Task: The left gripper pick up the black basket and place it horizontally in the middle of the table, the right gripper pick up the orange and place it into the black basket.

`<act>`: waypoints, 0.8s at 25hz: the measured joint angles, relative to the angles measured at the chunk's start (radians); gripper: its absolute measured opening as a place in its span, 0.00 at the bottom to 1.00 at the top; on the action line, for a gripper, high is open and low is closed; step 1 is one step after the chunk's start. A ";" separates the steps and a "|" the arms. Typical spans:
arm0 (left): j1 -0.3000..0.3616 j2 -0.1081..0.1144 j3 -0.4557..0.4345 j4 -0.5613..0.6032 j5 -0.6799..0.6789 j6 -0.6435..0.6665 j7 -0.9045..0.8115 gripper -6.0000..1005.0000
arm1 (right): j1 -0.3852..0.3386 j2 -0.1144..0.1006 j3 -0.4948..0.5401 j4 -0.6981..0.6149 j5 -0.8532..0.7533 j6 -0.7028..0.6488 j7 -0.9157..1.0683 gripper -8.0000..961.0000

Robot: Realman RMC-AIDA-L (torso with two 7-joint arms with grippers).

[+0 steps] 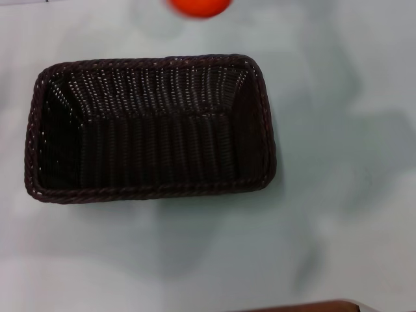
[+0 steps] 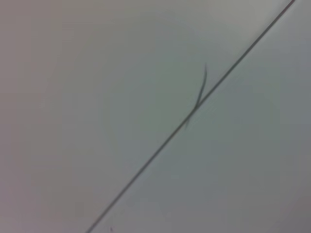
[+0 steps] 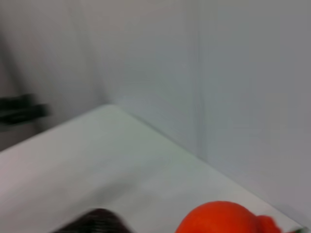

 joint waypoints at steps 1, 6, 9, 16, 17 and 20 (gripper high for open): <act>0.006 0.000 0.000 0.009 -0.016 -0.001 0.025 0.76 | -0.002 0.000 -0.022 0.003 0.030 -0.003 -0.020 0.27; 0.031 -0.001 -0.001 0.083 -0.102 -0.004 0.181 0.76 | -0.013 0.001 -0.107 0.076 0.176 -0.022 -0.119 0.23; 0.038 -0.001 -0.002 0.124 -0.141 -0.009 0.264 0.76 | -0.013 0.000 -0.125 0.148 0.250 -0.015 -0.166 0.33; 0.045 -0.002 -0.004 0.152 -0.170 -0.010 0.340 0.76 | -0.024 -0.004 -0.118 0.203 0.302 -0.026 -0.252 0.54; 0.046 -0.002 -0.006 0.159 -0.175 -0.009 0.353 0.76 | -0.028 -0.003 -0.117 0.207 0.309 -0.034 -0.266 0.56; 0.047 -0.001 -0.011 0.179 -0.184 -0.008 0.376 0.76 | -0.038 -0.003 -0.116 0.240 0.348 -0.056 -0.314 0.64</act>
